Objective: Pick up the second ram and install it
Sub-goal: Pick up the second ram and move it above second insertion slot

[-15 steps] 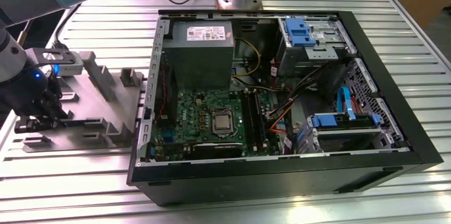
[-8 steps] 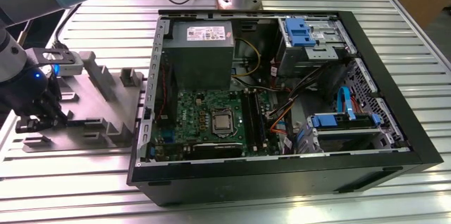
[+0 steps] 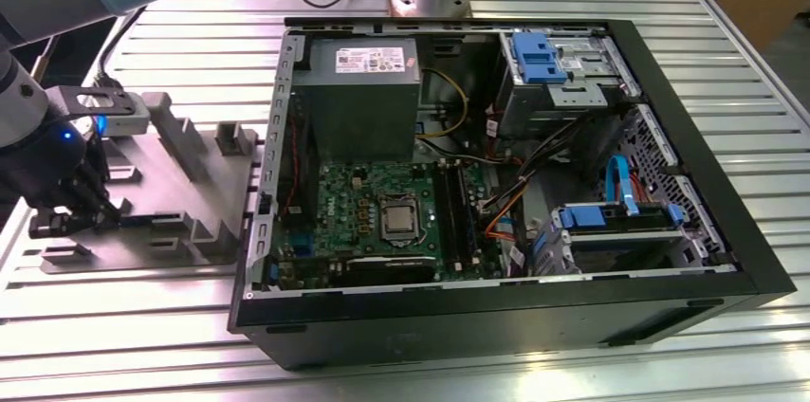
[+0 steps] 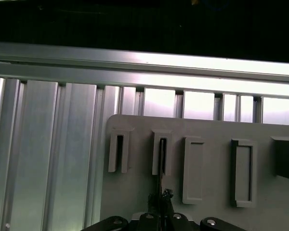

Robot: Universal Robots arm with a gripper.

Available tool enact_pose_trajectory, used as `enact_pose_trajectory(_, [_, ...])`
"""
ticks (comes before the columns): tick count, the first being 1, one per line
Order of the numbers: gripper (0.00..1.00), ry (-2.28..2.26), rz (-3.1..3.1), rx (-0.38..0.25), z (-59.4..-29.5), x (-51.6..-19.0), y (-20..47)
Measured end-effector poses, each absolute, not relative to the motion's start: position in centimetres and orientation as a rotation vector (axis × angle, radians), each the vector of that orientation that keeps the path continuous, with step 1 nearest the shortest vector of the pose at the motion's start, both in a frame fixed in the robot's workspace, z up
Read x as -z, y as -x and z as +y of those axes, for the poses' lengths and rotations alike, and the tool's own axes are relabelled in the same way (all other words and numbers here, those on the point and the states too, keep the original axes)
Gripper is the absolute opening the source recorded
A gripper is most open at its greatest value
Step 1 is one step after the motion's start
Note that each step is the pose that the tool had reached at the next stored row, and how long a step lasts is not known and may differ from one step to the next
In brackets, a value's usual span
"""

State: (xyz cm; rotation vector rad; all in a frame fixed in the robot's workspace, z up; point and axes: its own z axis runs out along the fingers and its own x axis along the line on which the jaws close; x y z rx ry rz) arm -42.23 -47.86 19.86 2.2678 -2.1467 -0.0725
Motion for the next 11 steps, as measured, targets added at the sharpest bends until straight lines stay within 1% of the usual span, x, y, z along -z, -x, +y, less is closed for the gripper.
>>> enact_pose_trajectory(11, [0.12,-2.255,-2.159,0.07,-47.86,-19.85,42.23])
